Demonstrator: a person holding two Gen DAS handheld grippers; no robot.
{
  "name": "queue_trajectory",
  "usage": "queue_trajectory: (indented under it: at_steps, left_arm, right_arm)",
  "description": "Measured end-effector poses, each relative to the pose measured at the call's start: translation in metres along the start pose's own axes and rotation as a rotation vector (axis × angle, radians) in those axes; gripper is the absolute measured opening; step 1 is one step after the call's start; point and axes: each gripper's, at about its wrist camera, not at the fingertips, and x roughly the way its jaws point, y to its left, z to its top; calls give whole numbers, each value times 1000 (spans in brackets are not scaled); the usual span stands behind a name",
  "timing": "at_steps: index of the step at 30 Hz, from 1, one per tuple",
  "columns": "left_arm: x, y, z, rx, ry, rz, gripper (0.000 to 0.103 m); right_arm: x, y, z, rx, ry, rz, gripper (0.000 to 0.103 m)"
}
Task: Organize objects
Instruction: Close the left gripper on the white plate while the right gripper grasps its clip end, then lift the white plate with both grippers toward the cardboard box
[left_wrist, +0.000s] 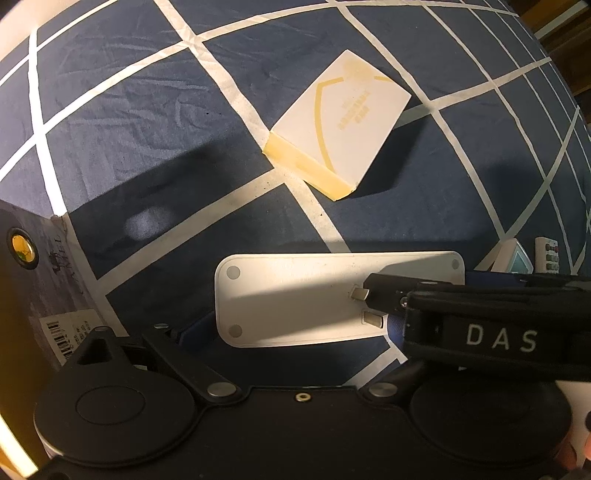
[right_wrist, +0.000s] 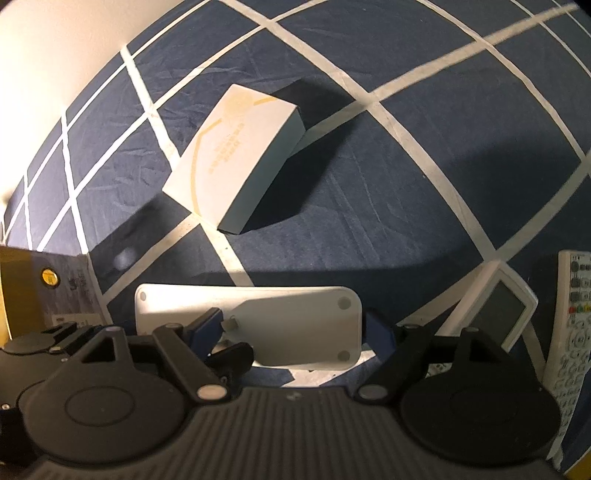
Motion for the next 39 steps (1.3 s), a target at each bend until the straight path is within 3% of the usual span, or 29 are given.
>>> queue_trajectory:
  at_steps: [21, 39]
  left_arm:
    - [-6, -3, 0, 5, -2, 10, 93]
    - [-89, -11, -40, -38, -144, 69, 92]
  right_arm:
    - [-6, 5, 0, -11, -22, -15, 80]
    - [-78, 36, -30, -117, -136, 44, 80]
